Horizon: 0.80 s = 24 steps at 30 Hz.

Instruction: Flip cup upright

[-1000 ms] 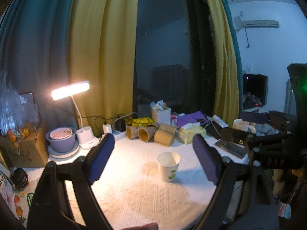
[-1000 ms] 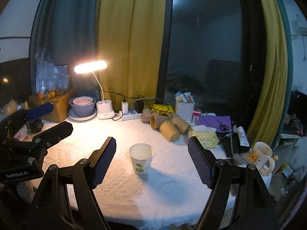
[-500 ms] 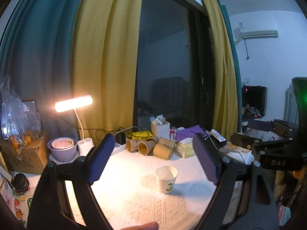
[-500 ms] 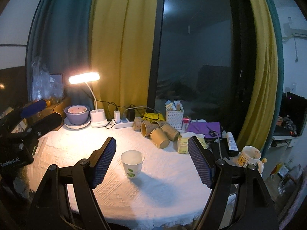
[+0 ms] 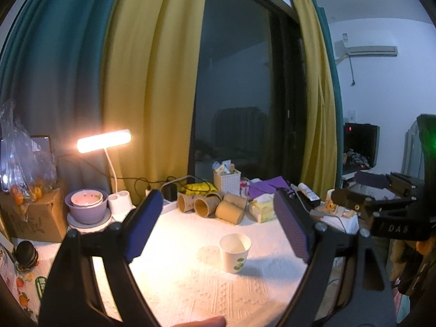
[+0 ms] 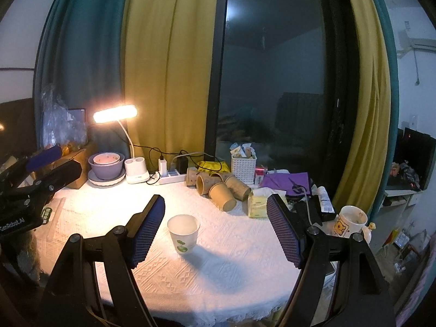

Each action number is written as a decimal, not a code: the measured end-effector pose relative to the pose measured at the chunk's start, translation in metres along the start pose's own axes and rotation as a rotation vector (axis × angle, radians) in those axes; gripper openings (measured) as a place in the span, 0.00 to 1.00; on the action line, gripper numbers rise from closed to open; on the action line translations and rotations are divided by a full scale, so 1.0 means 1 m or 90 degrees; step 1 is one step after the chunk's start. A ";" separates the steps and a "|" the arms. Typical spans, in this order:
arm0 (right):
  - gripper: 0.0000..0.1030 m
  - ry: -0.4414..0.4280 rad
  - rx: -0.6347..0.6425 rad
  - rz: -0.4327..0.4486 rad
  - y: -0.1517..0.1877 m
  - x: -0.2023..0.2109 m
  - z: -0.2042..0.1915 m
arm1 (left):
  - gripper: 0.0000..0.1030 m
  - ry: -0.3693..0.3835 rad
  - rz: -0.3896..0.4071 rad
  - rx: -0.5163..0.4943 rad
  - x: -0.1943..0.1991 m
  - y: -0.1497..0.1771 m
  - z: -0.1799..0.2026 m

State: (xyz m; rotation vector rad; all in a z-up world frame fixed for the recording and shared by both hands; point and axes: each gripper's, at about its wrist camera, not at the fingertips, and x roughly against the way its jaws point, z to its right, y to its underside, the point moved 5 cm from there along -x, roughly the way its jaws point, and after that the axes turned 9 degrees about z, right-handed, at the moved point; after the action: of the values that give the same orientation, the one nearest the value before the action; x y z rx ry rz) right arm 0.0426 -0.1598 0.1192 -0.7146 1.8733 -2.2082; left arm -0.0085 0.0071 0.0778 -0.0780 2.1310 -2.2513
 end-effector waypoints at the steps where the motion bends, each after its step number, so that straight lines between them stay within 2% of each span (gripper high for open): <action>1: 0.78 0.000 -0.001 -0.001 0.000 0.000 0.000 | 0.82 0.001 -0.001 0.000 -0.001 0.000 0.000; 24: 0.78 -0.002 -0.007 -0.016 0.006 -0.004 -0.001 | 0.82 0.003 -0.010 0.002 -0.001 0.005 0.001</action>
State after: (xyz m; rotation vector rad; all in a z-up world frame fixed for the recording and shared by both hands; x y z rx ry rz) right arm 0.0447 -0.1586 0.1122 -0.7470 1.8875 -2.2123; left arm -0.0077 0.0064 0.0729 -0.0889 2.1358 -2.2657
